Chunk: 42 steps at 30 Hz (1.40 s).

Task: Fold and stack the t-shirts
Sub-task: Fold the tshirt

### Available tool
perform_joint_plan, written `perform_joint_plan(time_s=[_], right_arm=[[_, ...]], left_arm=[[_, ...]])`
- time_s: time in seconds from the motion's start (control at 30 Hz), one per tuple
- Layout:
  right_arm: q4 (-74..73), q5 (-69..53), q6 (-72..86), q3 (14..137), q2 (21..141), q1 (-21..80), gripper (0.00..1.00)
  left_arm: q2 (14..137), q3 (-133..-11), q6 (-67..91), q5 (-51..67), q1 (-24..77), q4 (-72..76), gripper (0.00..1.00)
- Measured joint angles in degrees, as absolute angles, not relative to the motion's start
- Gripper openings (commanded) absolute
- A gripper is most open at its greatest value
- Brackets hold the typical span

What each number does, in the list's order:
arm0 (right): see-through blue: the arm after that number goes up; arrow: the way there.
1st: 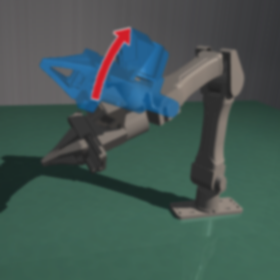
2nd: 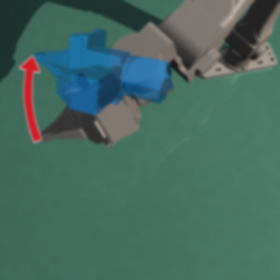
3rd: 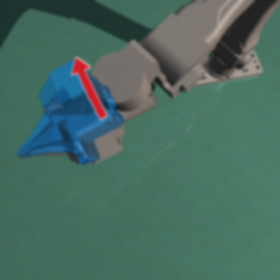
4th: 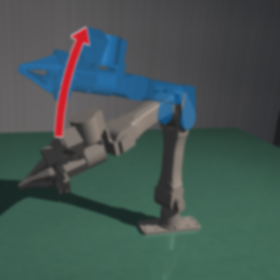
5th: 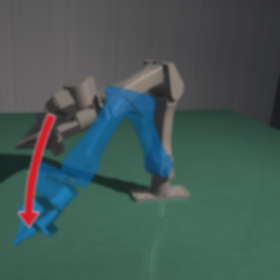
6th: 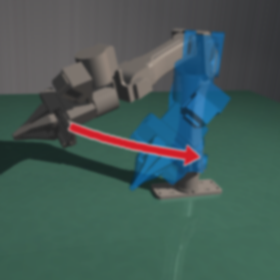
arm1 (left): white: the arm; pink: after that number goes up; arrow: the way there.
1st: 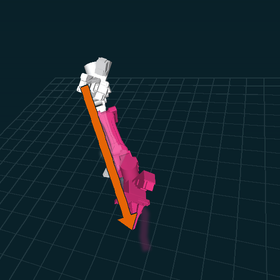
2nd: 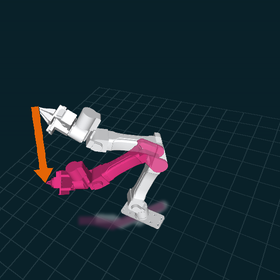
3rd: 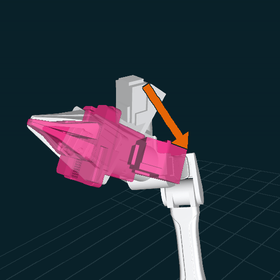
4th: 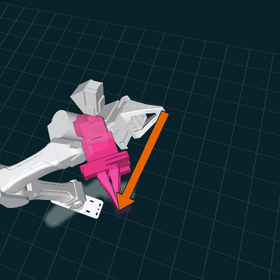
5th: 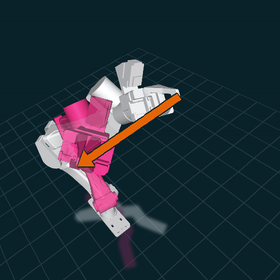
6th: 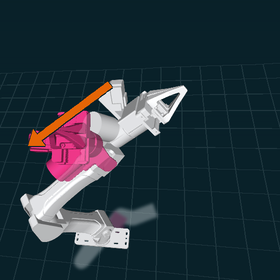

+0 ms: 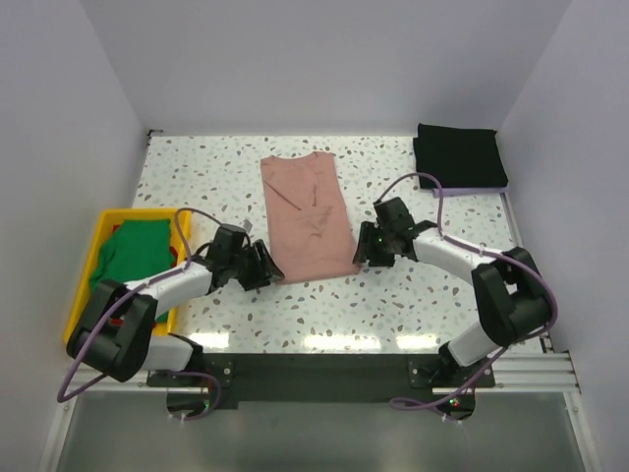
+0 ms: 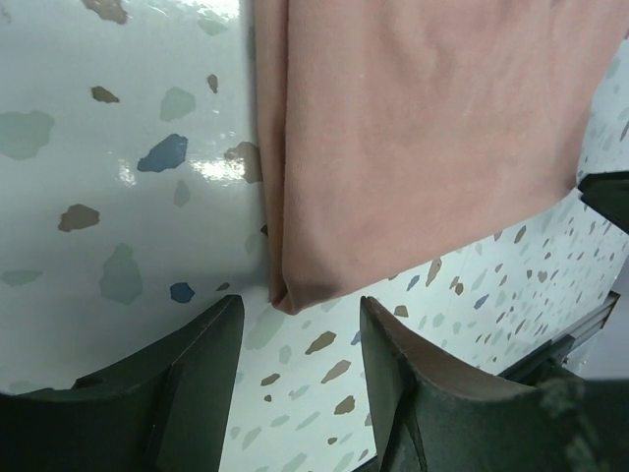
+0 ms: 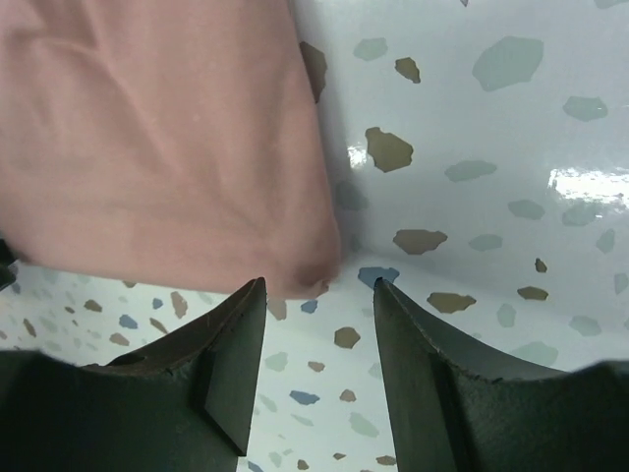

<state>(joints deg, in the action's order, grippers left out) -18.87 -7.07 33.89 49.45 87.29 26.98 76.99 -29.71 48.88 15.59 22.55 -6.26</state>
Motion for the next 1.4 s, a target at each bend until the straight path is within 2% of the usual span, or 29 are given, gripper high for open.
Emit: perform_joint_plan(time_s=[0.13,0.27,0.37,0.47,0.5,0.53,0.6,0.7,0.9,1.13,1.23,1.27,1.3,1.33,1.4], right_arm=[[-18.1,-7.5,33.8,49.5,92.4,26.9,0.48],[-16.2,-8.9,34.0,49.5,93.2,26.8,0.45],[-15.2,-9.3,34.1,49.0,93.2,26.8,0.41],[-14.1,-10.1,34.4,48.3,93.1,26.8,0.29],[-13.9,-10.3,34.6,48.1,93.1,26.8,0.22],[-13.6,-10.5,34.7,47.8,93.1,26.8,0.18],[-13.5,-11.2,34.9,47.3,93.1,26.9,0.09],[-13.5,-11.9,34.9,46.9,92.7,26.9,0.01],[-16.5,-14.5,34.4,43.1,86.5,27.1,0.00],[-20.3,-16.9,35.1,34.7,73.3,31.2,0.01],[-21.8,-18.0,36.1,30.3,68.0,32.3,0.08],[-22.4,-18.1,36.5,29.1,66.5,32.3,0.18],[-23.2,-18.2,36.9,28.3,65.3,32.3,0.23],[-24.5,-17.9,37.1,27.6,63.9,32.3,0.33],[-26.8,-17.3,37.2,27.5,62.3,32.3,0.40]], left_arm=[[77.1,-28.6,49.0,17.0,23.0,-3.4,0.56],[78.3,-28.3,49.4,17.8,23.3,-1.5,0.48],[79.2,-28.2,50.0,17.5,23.5,-0.6,0.33],[80.3,-28.1,50.2,17.0,23.6,-0.4,0.09],[80.8,-28.1,50.3,16.9,23.7,-0.3,0.01],[81.0,-28.1,50.5,16.9,23.8,-0.1,0.00],[81.1,-28.2,50.4,16.7,24.0,-0.2,0.00],[80.6,-28.4,50.4,16.3,24.1,-1.4,0.00],[75.2,-28.4,50.3,15.7,24.5,-8.7,0.00],[63.2,-24.6,50.6,16.3,26.0,-16.5,0.00],[59.1,-21.4,51.9,17.4,27.3,-18.6,0.00],[58.0,-20.1,52.2,17.9,27.8,-18.9,0.03],[57.2,-19.0,52.7,18.7,28.3,-19.1,0.10],[56.7,-18.2,52.8,19.0,28.7,-19.6,0.24],[56.2,-17.2,52.8,19.4,28.8,-21.1,0.34]])
